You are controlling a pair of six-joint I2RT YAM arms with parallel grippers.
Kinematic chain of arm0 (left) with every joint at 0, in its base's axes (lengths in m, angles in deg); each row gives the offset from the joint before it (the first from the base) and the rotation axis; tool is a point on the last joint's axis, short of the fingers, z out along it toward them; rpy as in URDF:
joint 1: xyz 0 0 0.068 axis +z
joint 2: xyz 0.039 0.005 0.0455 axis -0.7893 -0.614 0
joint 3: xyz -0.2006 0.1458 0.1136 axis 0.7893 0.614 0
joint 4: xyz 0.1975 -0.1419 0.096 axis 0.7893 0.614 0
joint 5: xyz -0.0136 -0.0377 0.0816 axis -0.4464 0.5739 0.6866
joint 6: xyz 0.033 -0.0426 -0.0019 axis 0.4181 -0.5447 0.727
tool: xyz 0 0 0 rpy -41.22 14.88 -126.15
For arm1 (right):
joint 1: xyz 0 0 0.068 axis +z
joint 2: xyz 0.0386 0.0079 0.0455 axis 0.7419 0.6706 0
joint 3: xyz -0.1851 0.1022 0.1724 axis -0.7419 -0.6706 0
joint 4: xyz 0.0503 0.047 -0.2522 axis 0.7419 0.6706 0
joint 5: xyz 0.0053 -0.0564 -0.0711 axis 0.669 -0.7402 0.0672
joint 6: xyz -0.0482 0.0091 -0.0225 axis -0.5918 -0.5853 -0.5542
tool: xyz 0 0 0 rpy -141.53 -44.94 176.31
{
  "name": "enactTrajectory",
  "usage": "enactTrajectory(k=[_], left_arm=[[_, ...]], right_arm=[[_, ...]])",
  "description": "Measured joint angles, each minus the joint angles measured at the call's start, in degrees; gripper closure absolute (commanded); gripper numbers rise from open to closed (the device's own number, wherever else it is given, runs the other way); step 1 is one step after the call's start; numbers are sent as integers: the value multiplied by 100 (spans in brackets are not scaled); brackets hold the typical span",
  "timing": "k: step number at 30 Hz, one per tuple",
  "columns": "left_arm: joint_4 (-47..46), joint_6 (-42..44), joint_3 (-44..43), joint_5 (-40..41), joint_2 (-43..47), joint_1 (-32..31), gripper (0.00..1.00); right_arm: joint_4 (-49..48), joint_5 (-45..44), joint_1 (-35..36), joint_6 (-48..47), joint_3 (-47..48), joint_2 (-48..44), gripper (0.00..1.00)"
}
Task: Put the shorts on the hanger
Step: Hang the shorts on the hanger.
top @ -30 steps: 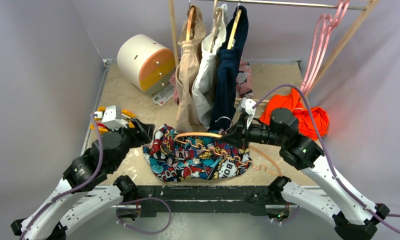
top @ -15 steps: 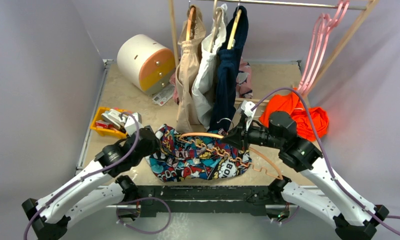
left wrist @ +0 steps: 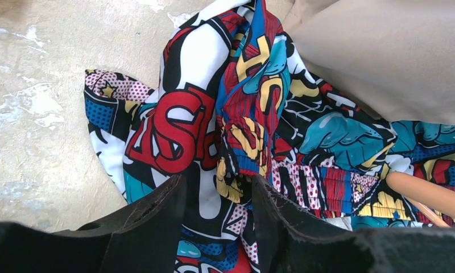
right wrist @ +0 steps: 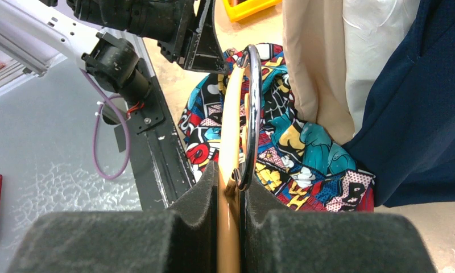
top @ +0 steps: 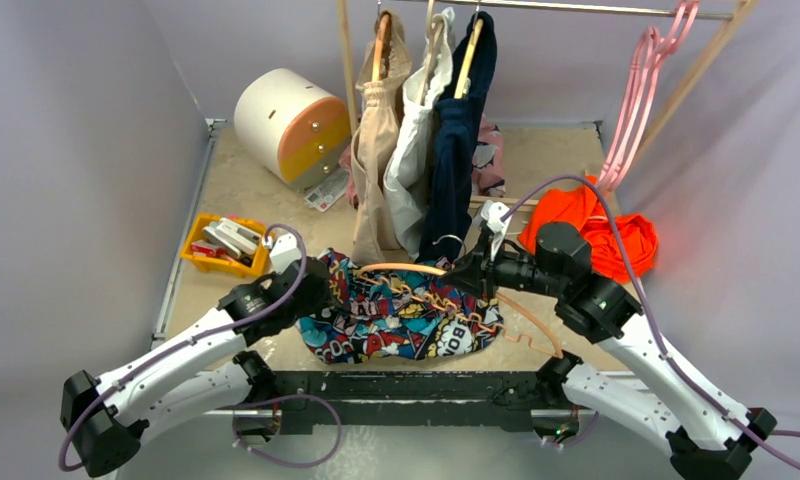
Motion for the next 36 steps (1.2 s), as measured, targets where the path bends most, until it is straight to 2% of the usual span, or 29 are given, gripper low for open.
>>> enactTrajectory(k=[12,17,20,26,36], left_arm=[[-232,9,96,9,-400,0,59],[-212,4,118,-28,-334,-4,52],[-17,-68,74,28,-142,-4,51],[409,-278,-136,216,-26,-4,54],[455,-284,-136,203,-372,-11,60]], right_arm=[[9,-2,0,4,0,-37,100],[13,-2,0,7,0,-155,100],[13,-2,0,7,0,-173,100],[-2,-2,0,7,-63,-170,100],[15,2,0,11,-103,-245,100]])
